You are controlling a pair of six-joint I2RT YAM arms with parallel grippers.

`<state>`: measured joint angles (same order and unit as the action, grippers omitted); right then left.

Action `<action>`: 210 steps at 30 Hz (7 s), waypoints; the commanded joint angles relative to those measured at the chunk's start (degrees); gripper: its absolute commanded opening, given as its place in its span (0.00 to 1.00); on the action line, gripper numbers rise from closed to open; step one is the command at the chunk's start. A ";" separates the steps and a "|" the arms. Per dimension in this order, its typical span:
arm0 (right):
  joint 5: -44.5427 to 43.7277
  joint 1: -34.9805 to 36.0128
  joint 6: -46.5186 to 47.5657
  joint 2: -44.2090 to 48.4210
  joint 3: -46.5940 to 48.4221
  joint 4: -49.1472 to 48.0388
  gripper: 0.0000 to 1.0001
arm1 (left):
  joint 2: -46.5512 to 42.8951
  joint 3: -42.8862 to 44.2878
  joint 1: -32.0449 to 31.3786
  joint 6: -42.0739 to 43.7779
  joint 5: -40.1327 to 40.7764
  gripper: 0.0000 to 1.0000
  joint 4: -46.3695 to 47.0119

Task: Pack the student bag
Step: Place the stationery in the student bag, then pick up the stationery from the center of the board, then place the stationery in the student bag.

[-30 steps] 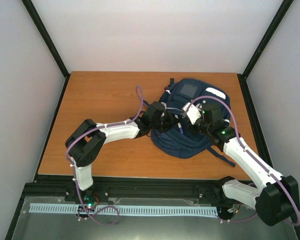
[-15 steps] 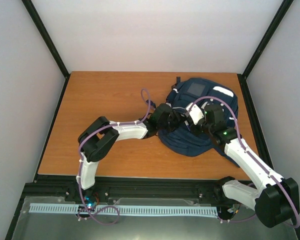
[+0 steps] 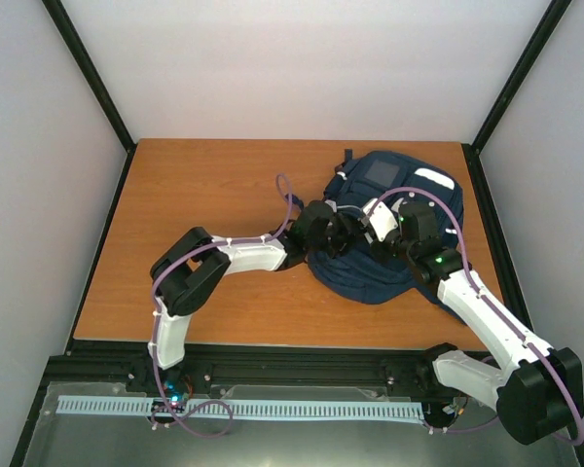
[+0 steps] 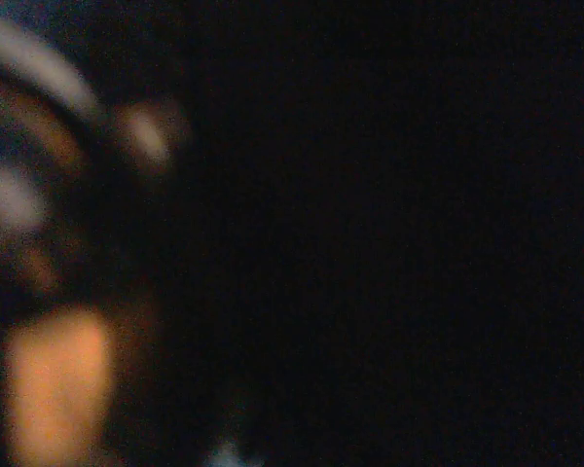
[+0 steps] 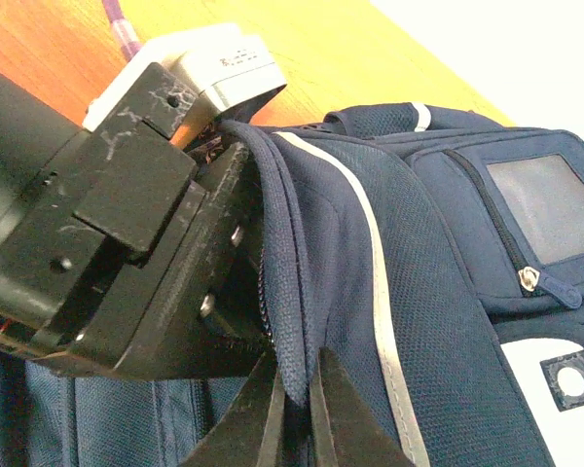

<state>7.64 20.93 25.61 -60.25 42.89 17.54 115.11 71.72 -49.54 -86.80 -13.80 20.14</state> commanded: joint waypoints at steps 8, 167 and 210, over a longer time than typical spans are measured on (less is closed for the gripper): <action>-1.39 0.69 -0.14 3.68 0.97 -4.61 0.03 | -12.05 -1.37 -3.46 11.93 -3.84 0.53 -8.72; 1.83 -1.33 -2.14 5.52 0.72 -3.45 0.03 | 0.92 15.96 -2.88 19.16 5.10 0.01 -25.63; 13.31 -1.33 -9.00 -3.57 26.51 10.36 0.03 | -7.73 17.63 -3.21 14.99 4.97 0.16 -36.41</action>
<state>17.41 19.22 17.43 -67.64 67.70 39.31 106.56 86.06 -52.80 -71.42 -7.88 -15.92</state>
